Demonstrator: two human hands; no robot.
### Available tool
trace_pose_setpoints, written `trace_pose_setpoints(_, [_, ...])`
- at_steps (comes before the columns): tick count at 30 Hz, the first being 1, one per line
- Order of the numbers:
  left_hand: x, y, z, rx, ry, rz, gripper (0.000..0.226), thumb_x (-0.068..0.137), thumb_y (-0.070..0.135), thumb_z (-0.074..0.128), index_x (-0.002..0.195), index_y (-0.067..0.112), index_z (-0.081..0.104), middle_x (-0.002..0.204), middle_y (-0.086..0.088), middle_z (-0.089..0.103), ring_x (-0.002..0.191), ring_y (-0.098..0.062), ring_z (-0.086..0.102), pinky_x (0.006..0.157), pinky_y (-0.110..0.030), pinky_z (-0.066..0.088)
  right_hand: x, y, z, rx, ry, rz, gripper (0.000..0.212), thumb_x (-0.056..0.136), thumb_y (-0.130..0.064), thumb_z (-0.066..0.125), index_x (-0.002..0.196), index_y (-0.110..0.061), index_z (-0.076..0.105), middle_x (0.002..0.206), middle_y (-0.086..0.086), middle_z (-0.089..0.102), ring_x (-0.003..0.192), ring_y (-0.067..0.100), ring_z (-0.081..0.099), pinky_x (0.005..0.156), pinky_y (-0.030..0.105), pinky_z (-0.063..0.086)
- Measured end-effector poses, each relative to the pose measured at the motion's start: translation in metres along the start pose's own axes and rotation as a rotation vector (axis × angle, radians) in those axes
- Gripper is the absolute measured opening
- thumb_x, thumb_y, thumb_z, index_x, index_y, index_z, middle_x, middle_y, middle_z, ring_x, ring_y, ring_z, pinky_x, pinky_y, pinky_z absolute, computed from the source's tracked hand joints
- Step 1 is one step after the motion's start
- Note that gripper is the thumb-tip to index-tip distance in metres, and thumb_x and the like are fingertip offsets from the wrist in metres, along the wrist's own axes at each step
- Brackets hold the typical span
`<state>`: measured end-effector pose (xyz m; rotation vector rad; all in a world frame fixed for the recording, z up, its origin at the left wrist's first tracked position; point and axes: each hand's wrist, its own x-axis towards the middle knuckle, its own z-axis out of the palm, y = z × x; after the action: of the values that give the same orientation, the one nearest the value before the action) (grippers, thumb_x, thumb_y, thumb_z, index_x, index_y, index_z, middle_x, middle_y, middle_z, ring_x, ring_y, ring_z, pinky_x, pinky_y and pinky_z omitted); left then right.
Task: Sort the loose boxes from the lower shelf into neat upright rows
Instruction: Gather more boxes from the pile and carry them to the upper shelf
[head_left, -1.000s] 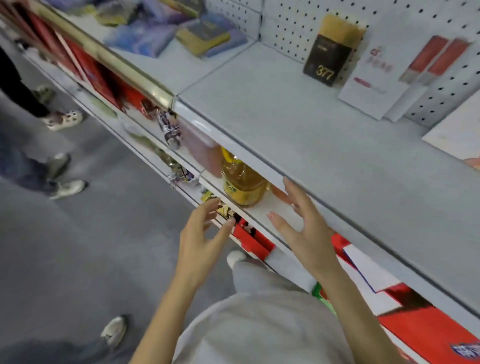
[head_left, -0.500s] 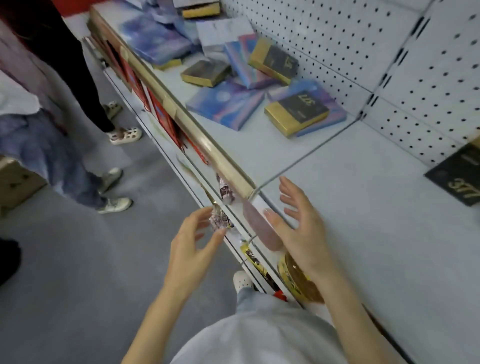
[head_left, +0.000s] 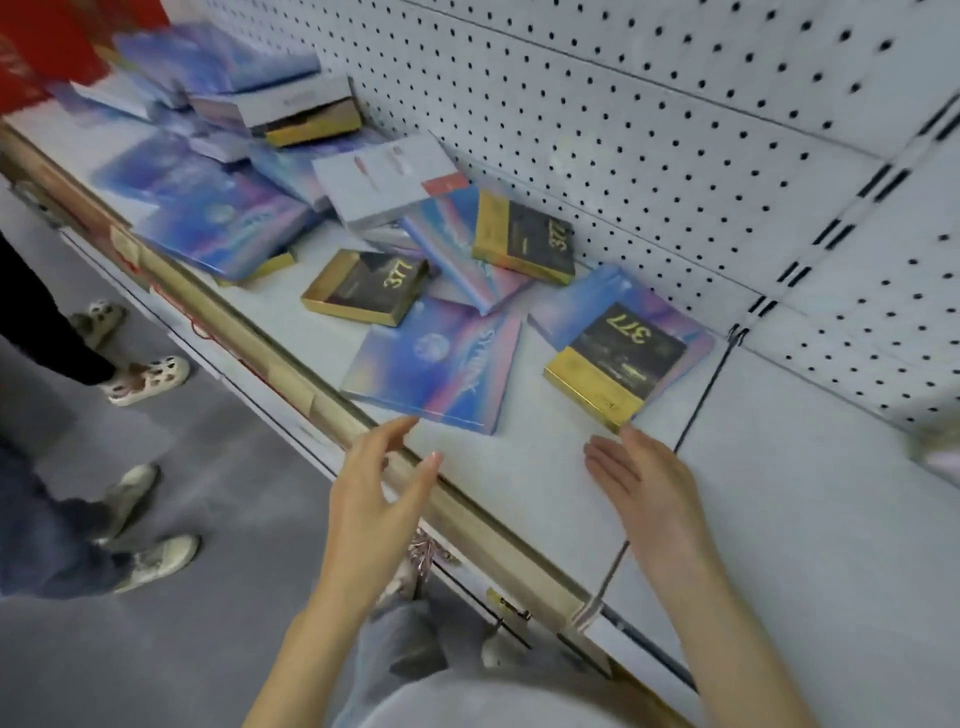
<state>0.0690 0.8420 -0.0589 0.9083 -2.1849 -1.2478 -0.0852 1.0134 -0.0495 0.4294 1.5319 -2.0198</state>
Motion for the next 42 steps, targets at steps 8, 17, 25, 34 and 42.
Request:
trace_pose_setpoints(8, [0.123,-0.038,-0.042,0.291,-0.416,0.308,0.06,0.085,0.061,0.039,0.127,0.022,0.056,0.128,0.012,0.05,0.122,-0.012,0.045,0.102,-0.022,0.031,0.017,0.008,0.059,0.34,0.327,-0.085,0.008,0.094,-0.016,0.059,0.092,-0.008,0.059,0.088,0.012,0.066,0.079,0.019,0.068,0.067,0.026,0.057])
trace_pose_setpoints(17, [0.13,0.007,-0.041,-0.373,-0.549,-0.106,0.034,0.085,0.054,0.056,0.107,0.03,0.064,0.112,0.009,0.068,0.106,0.002,0.059,0.094,-0.018,0.044,-0.045,0.026,0.114,0.12,0.133,-0.167,0.012,0.083,-0.02,0.058,0.089,-0.013,0.067,0.076,0.004,0.069,0.065,0.015,0.063,0.068,0.026,0.052])
trace_pose_setpoints(25, [0.158,0.011,-0.062,-0.507,-0.402,-0.35,0.026,0.083,0.019,0.069,0.108,0.023,0.062,0.088,-0.006,0.067,0.093,-0.029,0.066,0.088,-0.05,0.054,-0.031,0.027,0.146,-0.087,-0.032,-0.154,0.027,0.098,-0.016,0.047,0.097,-0.013,0.074,0.095,0.01,0.074,0.081,0.02,0.069,0.075,0.033,0.054])
trace_pose_setpoints(34, [0.157,0.001,-0.083,-0.305,-0.639,-0.344,0.022,0.081,0.007,0.071,0.101,0.012,0.063,0.091,-0.001,0.075,0.086,-0.016,0.07,0.08,-0.031,0.055,-0.007,0.027,0.174,-0.048,0.244,-0.006,0.02,0.091,-0.032,0.063,0.088,-0.013,0.067,0.081,0.003,0.072,0.072,0.016,0.066,0.065,0.029,0.051])
trace_pose_setpoints(42, [0.16,0.017,-0.062,-0.477,-0.485,-0.486,0.02,0.09,0.03,0.058,0.092,0.012,0.066,0.085,-0.011,0.073,0.073,-0.021,0.07,0.062,-0.027,0.057,-0.016,0.006,0.146,-0.498,-0.238,0.025,0.022,0.094,-0.023,0.059,0.116,-0.026,0.061,0.109,-0.002,0.071,0.096,0.013,0.069,0.078,0.031,0.058])
